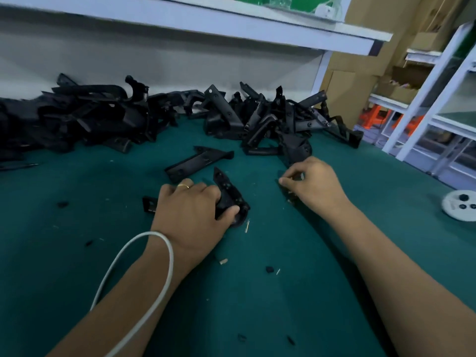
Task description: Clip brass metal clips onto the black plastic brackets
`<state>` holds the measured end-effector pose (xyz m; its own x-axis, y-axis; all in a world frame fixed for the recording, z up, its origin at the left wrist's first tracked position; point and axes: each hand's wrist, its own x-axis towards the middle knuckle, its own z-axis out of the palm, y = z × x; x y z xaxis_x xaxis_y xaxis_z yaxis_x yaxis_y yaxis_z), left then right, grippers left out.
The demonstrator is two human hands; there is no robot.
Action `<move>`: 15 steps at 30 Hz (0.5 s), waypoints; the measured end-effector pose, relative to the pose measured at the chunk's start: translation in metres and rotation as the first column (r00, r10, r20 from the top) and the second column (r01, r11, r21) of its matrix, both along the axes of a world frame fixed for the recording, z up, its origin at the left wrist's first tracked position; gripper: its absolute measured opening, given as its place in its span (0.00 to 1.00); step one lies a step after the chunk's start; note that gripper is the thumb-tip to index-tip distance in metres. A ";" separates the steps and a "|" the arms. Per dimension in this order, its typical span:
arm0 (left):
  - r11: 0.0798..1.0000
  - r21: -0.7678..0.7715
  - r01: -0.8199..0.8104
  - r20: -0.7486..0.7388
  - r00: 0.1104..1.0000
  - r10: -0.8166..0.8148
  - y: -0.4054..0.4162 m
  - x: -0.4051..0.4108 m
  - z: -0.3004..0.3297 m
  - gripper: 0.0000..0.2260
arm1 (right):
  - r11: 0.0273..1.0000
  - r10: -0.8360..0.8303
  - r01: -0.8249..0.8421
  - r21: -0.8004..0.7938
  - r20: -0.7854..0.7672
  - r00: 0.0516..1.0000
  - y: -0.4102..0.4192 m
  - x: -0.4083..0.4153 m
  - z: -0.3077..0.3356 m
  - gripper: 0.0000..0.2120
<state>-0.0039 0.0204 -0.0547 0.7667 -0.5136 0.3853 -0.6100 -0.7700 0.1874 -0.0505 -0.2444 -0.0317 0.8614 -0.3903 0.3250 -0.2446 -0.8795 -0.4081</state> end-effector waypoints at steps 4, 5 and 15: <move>0.999 0.041 -0.007 0.003 1.000 0.006 0.000 0.002 -0.001 0.20 | 0.996 0.087 -0.087 0.007 -0.019 0.996 0.005 0.000 0.001 0.06; 0.999 0.049 -0.005 -0.002 1.000 0.005 0.001 0.003 -0.001 0.20 | 0.993 0.107 -0.107 0.049 0.003 0.994 0.006 0.000 0.002 0.07; 1.000 -0.001 0.012 -0.011 1.000 -0.012 0.001 0.004 -0.002 0.21 | 0.891 0.325 -0.354 0.283 0.146 0.935 0.021 -0.006 0.004 0.09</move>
